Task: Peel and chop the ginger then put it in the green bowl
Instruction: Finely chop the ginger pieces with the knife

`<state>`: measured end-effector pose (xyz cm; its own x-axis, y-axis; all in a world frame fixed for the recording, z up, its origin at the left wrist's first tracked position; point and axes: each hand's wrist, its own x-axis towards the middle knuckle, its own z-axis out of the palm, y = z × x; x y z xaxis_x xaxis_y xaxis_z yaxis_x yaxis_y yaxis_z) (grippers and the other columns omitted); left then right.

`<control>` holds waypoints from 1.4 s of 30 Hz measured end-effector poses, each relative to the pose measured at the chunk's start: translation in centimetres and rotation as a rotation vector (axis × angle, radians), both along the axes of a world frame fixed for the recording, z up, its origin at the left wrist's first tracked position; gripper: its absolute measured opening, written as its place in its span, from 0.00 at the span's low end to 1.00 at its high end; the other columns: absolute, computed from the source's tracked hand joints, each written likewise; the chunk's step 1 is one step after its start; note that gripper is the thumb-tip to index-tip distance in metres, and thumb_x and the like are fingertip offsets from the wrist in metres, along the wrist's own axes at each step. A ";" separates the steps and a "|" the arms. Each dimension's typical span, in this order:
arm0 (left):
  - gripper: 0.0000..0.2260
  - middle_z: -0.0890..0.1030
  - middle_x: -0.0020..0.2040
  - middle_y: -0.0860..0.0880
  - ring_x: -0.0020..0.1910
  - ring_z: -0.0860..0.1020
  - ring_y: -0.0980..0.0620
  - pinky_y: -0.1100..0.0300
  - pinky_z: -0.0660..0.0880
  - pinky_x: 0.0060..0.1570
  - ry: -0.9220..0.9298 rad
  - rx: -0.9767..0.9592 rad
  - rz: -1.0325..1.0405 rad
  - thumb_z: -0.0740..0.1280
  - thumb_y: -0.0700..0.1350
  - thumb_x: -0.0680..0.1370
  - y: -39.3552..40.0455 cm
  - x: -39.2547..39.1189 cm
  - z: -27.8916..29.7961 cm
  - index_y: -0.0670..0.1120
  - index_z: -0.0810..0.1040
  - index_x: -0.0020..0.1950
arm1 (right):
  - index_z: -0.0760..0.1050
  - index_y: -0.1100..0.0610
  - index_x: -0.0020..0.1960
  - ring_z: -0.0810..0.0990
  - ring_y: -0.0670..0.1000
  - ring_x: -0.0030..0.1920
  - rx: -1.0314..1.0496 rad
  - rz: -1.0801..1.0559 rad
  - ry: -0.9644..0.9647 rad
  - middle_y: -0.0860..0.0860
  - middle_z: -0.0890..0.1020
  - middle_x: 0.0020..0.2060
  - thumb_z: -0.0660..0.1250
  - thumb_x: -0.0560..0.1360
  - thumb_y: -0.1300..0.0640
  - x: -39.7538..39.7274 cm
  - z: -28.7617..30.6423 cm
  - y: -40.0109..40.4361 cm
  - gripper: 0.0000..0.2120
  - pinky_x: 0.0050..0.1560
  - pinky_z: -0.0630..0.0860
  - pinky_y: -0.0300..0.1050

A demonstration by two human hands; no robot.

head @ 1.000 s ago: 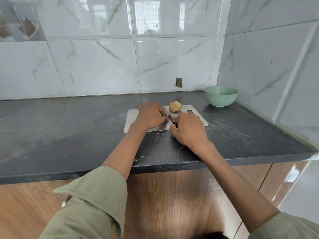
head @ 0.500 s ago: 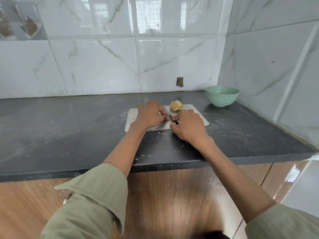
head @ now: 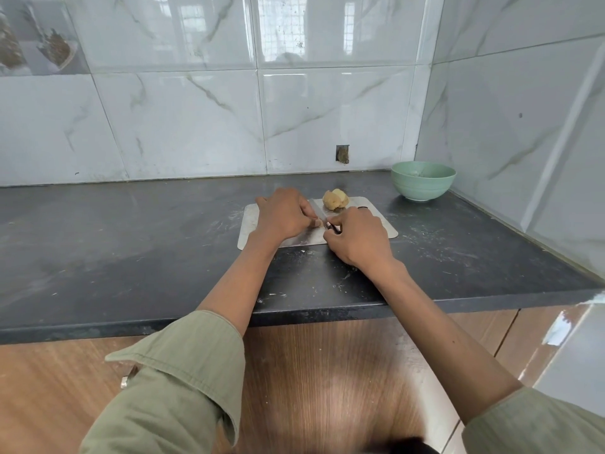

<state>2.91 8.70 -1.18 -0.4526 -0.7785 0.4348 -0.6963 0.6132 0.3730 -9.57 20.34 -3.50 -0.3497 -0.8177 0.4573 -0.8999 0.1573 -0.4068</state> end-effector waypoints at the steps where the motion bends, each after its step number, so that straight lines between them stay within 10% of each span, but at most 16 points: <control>1: 0.07 0.81 0.34 0.61 0.46 0.76 0.56 0.51 0.59 0.51 0.000 0.000 0.004 0.79 0.57 0.70 0.0 0.0 0.1 0.55 0.88 0.39 | 0.83 0.49 0.45 0.76 0.60 0.46 -0.008 -0.004 0.004 0.53 0.78 0.39 0.65 0.72 0.49 0.1 0.0 0.1 0.09 0.39 0.67 0.48; 42: 0.03 0.74 0.21 0.66 0.41 0.75 0.58 0.51 0.59 0.51 -0.029 0.014 0.005 0.76 0.52 0.71 0.4 0.2 0.4 0.57 0.86 0.37 | 0.84 0.50 0.45 0.76 0.57 0.40 -0.033 0.053 -0.014 0.51 0.78 0.31 0.65 0.71 0.48 -0.5 -0.2 0.5 0.11 0.38 0.74 0.48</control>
<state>3.15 9.08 -0.76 -0.4613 -0.7865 0.4106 -0.7099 0.6048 0.3610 -10.05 20.81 -3.71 -0.3130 -0.8197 0.4798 -0.9006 0.0957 -0.4239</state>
